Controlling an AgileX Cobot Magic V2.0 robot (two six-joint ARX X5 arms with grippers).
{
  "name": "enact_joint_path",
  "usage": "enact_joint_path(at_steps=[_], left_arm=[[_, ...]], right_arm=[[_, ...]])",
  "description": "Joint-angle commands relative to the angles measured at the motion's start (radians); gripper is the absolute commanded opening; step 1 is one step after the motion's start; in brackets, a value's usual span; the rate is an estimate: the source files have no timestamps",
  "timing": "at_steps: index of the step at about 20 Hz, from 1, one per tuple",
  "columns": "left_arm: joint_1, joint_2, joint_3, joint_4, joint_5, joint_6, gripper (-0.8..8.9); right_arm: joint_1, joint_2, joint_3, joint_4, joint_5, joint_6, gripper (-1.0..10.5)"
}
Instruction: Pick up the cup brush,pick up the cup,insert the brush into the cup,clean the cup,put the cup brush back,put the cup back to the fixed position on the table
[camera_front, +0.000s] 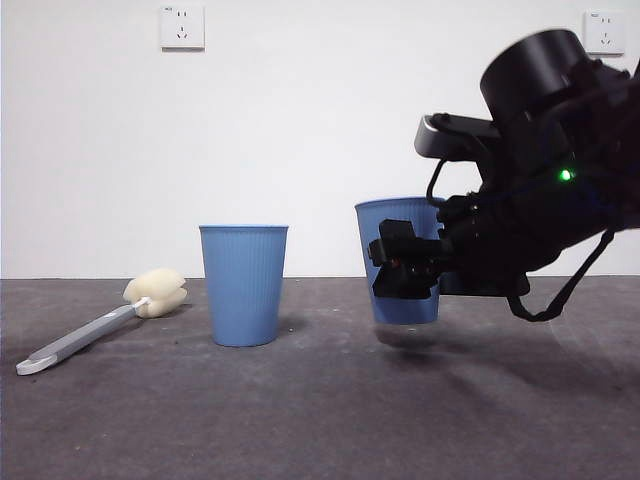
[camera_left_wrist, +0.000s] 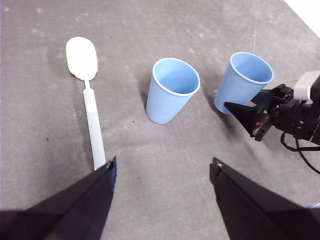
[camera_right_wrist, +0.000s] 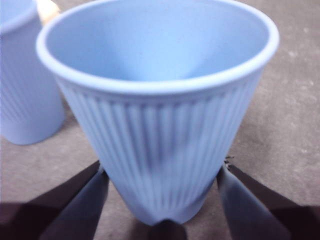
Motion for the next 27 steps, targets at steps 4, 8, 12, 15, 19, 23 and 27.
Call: enact_joint_path(at_steps=[4, 8, 12, 15, 19, 23, 27], left_arm=[[0.002, -0.002, -0.009, 0.006, 0.005, 0.014, 3.14], [0.002, -0.002, -0.008, 0.005, 0.005, 0.014, 3.14], [0.002, -0.002, -0.008, 0.005, 0.005, 0.018, 3.14], [0.002, -0.002, -0.009, 0.006, 0.005, 0.021, 3.14], [0.002, -0.002, -0.008, 0.006, 0.005, 0.021, 3.14], [0.002, -0.002, -0.008, 0.004, 0.005, 0.021, 3.14], [0.002, -0.002, -0.009, 0.004, 0.005, 0.02, 3.14]], right_arm=[[-0.01, 0.063, 0.049, 0.027, -0.018, 0.005, -0.2], [-0.01, 0.12, 0.07, 0.024, -0.008, 0.012, -0.2], [-0.01, 0.13, 0.07, 0.007, 0.009, 0.011, -0.2], [-0.01, 0.13, 0.07, -0.078, 0.008, 0.011, -0.1], [-0.009, 0.129, 0.07, -0.146, 0.01, 0.011, 2.0], [-0.007, 0.118, 0.07, -0.147, 0.005, 0.012, 2.9], [-0.007, 0.091, 0.07, -0.181, -0.003, 0.011, 4.0]])
